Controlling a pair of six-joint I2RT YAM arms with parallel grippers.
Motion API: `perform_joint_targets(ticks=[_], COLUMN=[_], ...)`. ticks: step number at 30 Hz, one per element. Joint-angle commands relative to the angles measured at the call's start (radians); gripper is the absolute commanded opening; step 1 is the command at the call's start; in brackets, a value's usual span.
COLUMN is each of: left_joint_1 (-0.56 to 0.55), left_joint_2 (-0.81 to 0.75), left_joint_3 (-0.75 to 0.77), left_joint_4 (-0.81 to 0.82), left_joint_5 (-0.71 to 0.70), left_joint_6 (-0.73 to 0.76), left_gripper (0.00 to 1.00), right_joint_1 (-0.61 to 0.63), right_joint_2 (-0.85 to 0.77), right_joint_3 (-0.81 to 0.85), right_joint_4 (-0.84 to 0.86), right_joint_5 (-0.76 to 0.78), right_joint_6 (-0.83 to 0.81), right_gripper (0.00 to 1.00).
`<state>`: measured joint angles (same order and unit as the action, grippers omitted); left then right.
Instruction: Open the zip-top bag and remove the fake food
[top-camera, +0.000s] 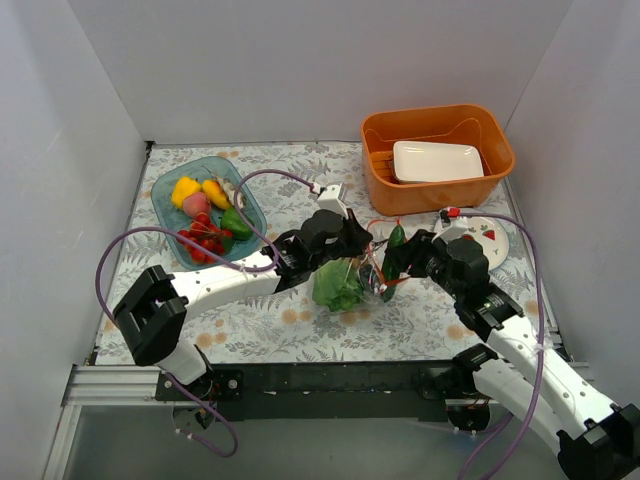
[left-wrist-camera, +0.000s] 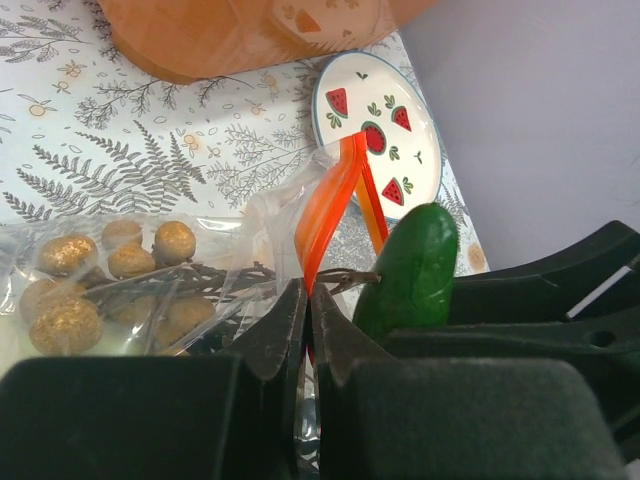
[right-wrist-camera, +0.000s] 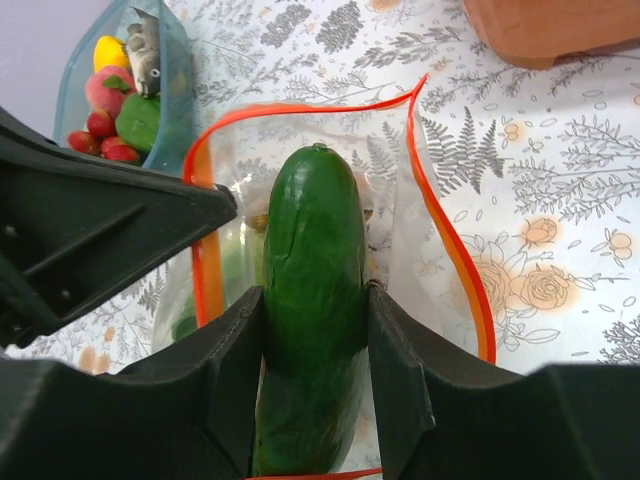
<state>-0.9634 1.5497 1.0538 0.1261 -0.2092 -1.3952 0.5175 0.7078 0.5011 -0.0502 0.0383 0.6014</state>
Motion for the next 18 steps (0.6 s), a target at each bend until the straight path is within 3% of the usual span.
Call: perform_joint_targets(ticks=[1,11,18], left_joint_1=[0.014,0.018,0.04], left_joint_2=[-0.042,-0.163,-0.336], left_joint_3=[-0.001,-0.159,-0.301], left_joint_4=[-0.036,-0.059,-0.121], left_joint_5=[-0.012,-0.012,-0.068], left_joint_6=[-0.013,-0.12,-0.215], left_gripper=[0.0,0.0,0.0], right_joint_1=[0.007,0.033,0.122], right_joint_2=[-0.021,0.054,0.278], right_joint_3=[0.097,0.226,0.398], right_joint_4=[0.075,0.066,0.119], right_joint_5=[-0.06,-0.066,-0.095], right_joint_6=[-0.017,-0.009,-0.028], right_gripper=[0.02,0.01,0.01])
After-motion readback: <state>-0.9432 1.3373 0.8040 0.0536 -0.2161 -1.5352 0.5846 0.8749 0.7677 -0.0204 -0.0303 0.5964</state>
